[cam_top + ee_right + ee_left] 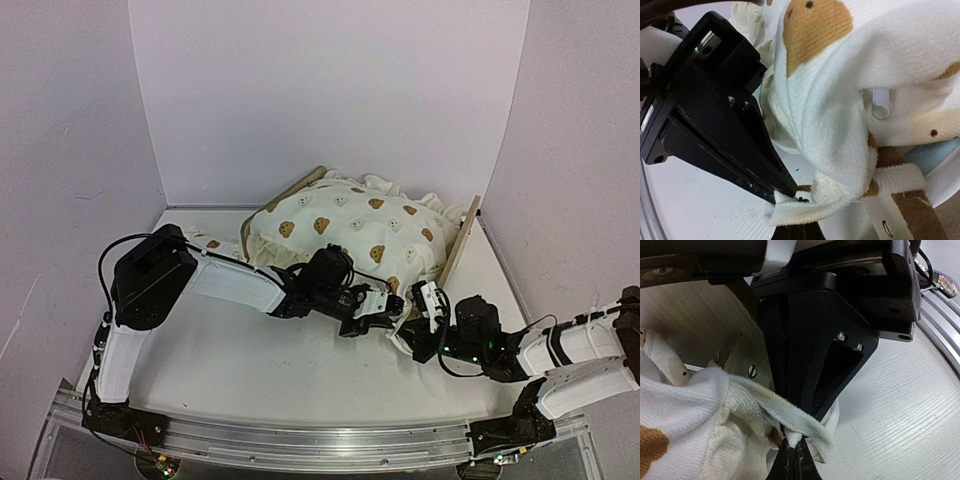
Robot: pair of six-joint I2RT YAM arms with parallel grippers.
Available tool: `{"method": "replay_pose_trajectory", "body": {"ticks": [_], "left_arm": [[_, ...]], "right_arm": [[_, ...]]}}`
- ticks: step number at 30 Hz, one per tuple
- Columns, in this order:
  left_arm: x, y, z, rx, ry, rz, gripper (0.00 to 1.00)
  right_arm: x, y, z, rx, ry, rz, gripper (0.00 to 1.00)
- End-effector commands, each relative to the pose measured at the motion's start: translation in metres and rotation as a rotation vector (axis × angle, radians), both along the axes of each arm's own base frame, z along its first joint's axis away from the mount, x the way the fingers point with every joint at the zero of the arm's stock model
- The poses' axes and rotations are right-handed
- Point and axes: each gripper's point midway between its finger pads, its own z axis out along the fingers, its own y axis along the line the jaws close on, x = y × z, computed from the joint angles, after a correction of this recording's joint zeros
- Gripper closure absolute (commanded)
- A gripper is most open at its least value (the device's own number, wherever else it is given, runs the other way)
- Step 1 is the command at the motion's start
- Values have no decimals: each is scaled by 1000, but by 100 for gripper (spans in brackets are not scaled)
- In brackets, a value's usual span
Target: Set up the pet bed
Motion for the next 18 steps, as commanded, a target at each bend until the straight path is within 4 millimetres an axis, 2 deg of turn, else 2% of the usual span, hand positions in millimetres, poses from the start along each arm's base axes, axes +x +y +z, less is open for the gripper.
{"method": "replay_pose_trajectory", "body": {"ticks": [1,2,4,6,8,10,14,18], "left_arm": [[6,-11,45,-108,-7,16,100],[9,-11,45,-111,-2,37,100],[17,-10,49,-124,29,88,100],[22,-6,50,-141,75,136,100],[24,-2,52,-165,115,176,100],[26,1,54,-179,149,213,100],[23,2,54,-192,205,222,100],[26,0,50,-191,220,237,100]], "right_arm": [[10,25,48,107,-92,55,100],[12,23,43,85,-66,34,100],[18,15,36,40,11,-43,80],[26,-6,28,-44,112,-184,71],[21,-17,26,-108,214,-244,63],[8,-29,20,-164,317,-273,55],[-16,-34,10,-208,452,-239,45],[-27,-29,13,-162,530,-230,39]]}}
